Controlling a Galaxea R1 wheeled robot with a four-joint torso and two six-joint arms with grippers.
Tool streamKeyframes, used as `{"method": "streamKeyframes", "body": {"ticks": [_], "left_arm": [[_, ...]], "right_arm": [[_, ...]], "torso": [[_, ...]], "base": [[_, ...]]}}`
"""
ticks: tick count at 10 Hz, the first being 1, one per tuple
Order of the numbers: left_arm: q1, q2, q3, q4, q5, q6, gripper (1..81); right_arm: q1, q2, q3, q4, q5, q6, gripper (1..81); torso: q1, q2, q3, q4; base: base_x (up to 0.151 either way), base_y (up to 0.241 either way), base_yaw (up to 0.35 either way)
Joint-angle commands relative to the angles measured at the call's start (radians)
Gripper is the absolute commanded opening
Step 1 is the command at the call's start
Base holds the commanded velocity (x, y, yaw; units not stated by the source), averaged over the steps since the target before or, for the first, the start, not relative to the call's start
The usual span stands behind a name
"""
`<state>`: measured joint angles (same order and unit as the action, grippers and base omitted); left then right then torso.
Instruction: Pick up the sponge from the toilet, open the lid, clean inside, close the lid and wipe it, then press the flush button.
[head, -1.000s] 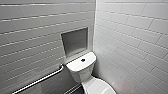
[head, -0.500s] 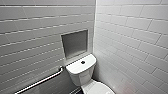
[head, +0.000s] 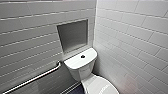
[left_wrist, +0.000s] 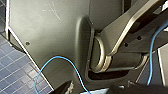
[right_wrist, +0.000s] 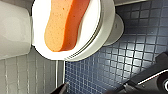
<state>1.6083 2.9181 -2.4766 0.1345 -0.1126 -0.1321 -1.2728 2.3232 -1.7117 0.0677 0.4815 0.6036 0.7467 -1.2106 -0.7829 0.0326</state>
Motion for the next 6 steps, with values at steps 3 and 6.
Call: {"method": "streamKeyframes", "body": {"ticks": [3,6], "left_arm": [[0.028,0.027,-0.048,0.014,0.067,0.005,81.1],[0.038,0.026,-0.048,0.013,0.067,0.003,81.1]], "right_arm": [[0.121,-0.058,0.020,-0.005,-0.027,0.059,81.1],[0.187,-0.058,0.023,-0.003,-0.032,0.096,81.1]], "torso": [[0.101,-0.158,-0.015,0.000],[0.107,-0.171,-0.057,0.000]], "base": [[0.000,0.000,0.000],[0.000,0.000,0.000]]}}
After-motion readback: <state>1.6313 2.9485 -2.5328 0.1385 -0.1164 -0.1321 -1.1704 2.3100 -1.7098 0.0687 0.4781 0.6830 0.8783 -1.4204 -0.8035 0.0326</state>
